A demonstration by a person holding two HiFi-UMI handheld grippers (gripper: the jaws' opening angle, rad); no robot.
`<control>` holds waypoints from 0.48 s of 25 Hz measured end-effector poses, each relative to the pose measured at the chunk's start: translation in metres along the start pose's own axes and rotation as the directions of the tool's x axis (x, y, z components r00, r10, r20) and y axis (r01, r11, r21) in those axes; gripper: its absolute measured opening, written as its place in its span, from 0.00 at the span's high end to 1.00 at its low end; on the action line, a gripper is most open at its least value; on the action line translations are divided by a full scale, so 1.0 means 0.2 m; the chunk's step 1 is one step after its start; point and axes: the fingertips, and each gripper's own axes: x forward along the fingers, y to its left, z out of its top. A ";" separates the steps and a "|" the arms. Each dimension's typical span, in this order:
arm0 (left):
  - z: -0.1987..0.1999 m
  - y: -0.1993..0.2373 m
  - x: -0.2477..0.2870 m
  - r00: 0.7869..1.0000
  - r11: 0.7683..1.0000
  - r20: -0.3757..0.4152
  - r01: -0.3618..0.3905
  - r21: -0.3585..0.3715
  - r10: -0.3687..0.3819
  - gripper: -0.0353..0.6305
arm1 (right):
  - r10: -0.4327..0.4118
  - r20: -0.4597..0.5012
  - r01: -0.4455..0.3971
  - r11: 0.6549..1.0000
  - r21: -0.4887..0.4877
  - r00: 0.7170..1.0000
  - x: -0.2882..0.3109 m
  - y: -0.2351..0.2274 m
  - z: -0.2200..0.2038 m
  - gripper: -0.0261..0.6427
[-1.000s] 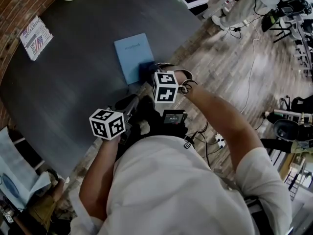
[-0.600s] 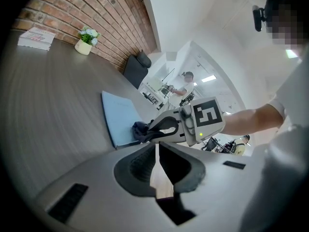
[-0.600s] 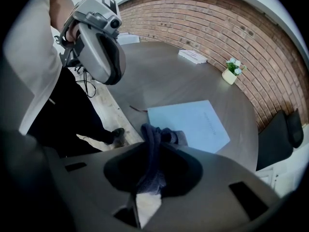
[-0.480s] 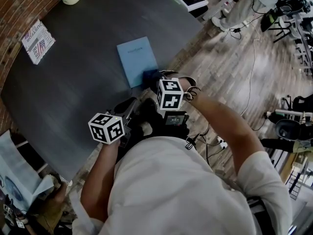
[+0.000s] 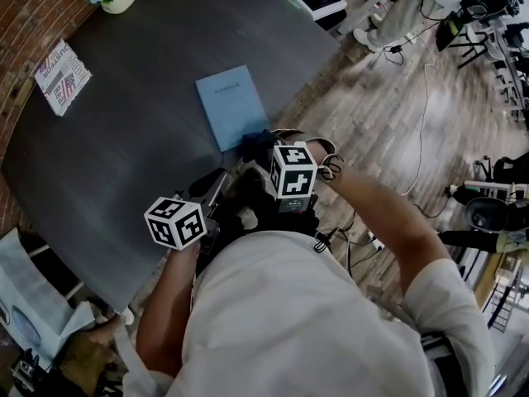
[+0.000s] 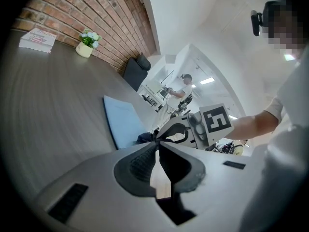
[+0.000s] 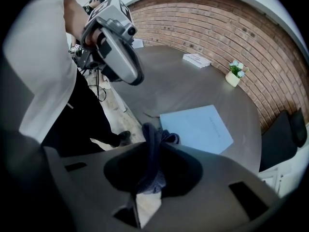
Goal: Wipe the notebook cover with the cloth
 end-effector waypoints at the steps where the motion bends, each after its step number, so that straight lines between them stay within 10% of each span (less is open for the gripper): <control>1: 0.01 0.00 -0.01 1.000 1.000 0.003 0.003 0.001 -0.003 0.90 | -0.001 0.012 0.001 1.000 0.005 1.000 -0.02 0.00 0.02 0.84; 12: 0.18 -0.04 -0.11 0.996 0.999 0.087 0.031 0.019 -0.033 0.90 | -0.078 0.130 0.069 0.995 0.076 0.988 -0.26 -0.03 0.20 0.84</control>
